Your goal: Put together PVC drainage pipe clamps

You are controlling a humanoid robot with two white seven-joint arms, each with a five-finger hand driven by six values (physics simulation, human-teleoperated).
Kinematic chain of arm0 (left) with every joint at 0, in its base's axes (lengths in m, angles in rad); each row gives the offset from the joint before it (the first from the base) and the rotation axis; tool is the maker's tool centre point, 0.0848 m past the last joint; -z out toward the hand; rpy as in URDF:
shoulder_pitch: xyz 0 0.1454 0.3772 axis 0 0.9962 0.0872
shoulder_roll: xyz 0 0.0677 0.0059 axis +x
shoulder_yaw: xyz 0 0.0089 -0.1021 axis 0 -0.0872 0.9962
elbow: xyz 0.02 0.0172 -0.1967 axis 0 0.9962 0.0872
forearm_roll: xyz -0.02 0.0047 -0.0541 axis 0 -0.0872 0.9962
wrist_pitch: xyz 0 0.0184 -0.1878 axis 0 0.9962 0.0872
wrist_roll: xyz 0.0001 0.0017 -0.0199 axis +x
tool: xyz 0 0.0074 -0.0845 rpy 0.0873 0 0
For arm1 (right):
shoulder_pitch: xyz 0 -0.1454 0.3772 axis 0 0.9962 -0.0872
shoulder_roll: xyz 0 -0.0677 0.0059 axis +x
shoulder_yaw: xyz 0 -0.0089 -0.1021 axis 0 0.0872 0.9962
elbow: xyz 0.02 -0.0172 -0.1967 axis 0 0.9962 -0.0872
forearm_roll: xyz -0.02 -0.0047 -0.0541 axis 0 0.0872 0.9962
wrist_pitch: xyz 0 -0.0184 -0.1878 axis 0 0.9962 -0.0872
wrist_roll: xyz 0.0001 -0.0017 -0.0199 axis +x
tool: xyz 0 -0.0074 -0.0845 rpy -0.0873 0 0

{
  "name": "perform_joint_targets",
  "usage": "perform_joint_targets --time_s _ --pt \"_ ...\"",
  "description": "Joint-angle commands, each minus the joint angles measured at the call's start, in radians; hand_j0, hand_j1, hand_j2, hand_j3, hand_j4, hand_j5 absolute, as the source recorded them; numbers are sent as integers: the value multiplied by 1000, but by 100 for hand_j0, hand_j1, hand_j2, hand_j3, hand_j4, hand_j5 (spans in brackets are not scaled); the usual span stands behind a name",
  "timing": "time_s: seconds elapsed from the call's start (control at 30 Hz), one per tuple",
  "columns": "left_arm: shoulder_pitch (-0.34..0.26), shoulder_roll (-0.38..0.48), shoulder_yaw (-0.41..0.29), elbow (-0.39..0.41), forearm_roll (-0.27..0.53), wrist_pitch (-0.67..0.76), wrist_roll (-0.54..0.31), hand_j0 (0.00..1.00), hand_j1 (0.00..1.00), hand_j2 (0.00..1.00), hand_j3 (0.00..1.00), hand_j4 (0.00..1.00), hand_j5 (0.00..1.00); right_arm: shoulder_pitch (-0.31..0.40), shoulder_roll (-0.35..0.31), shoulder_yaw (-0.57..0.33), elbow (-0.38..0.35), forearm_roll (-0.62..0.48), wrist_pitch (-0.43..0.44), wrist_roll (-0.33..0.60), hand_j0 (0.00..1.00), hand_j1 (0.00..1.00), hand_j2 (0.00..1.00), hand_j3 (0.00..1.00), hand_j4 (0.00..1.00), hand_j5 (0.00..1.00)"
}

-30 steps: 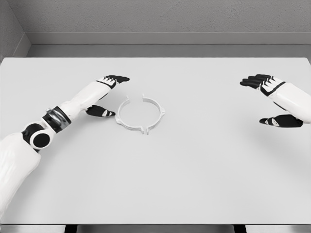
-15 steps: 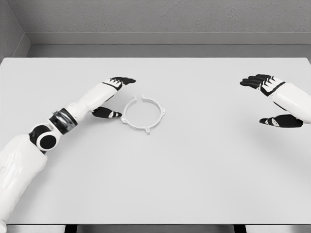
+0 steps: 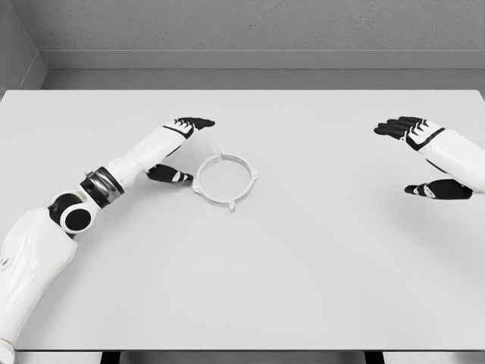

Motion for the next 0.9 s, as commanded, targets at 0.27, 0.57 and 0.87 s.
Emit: perform_joint_targets --time_s 0.27,0.57,0.87 --pt "8 59 2 -40 23 0 4 100 100 100 100 100 100 0 0 1 0 -7 2 -1 100 100 100 100 100 100" --pt "37 53 -1 -69 14 0 4 100 100 100 100 100 100 0 0 1 -2 -7 2 -1 100 100 100 100 100 100" --pt "43 51 -1 -69 9 0 2 100 100 100 100 100 100 0 0 1 -2 -7 2 -1 100 100 100 100 100 100"
